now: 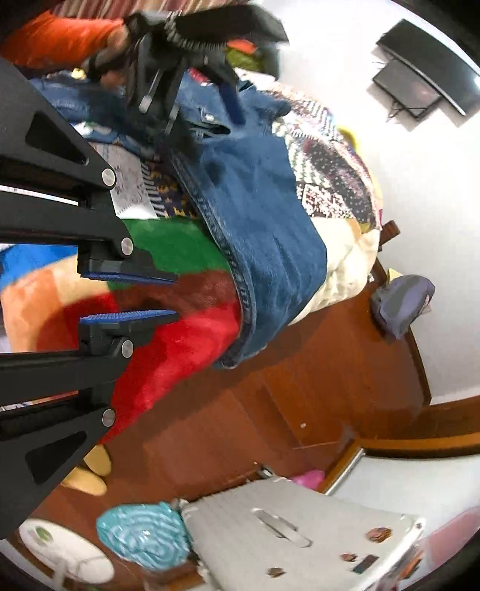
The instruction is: Fold large clothes
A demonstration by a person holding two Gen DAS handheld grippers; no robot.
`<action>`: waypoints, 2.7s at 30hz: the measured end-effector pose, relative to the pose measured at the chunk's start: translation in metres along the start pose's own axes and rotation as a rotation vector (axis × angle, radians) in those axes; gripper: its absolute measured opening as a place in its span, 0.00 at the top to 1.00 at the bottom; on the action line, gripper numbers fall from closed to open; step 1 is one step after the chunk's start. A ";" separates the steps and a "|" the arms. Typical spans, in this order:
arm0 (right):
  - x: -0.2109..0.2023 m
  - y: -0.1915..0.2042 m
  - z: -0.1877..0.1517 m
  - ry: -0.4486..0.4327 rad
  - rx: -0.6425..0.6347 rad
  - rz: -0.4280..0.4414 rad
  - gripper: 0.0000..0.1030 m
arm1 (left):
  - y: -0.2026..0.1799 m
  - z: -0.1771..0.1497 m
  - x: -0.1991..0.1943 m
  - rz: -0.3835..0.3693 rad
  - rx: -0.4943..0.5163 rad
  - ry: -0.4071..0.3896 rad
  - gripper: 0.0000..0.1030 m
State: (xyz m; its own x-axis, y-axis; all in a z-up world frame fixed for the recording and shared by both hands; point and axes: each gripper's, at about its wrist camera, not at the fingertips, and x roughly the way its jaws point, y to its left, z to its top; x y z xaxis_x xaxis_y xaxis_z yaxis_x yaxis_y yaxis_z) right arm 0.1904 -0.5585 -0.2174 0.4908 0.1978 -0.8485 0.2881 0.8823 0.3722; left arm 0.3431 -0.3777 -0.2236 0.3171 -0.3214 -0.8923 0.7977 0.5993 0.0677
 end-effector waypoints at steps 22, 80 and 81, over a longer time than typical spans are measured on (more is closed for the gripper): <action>0.014 0.033 -0.001 0.013 0.020 0.127 0.92 | 0.046 0.003 -0.079 0.037 -0.161 -0.230 0.94; 0.052 0.043 0.076 0.030 -0.285 -0.286 0.12 | 0.165 -0.147 -0.076 0.222 -0.401 -0.081 0.34; 0.046 0.043 0.072 0.032 -0.245 -0.220 0.12 | 0.157 -0.137 -0.080 0.253 -0.379 -0.105 0.27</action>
State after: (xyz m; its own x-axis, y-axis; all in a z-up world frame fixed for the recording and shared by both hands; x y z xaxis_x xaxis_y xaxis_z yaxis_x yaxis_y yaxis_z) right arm 0.2842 -0.5424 -0.2138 0.4115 0.0011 -0.9114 0.1755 0.9812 0.0804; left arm 0.3724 -0.1573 -0.2029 0.5430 -0.1912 -0.8177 0.4513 0.8876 0.0920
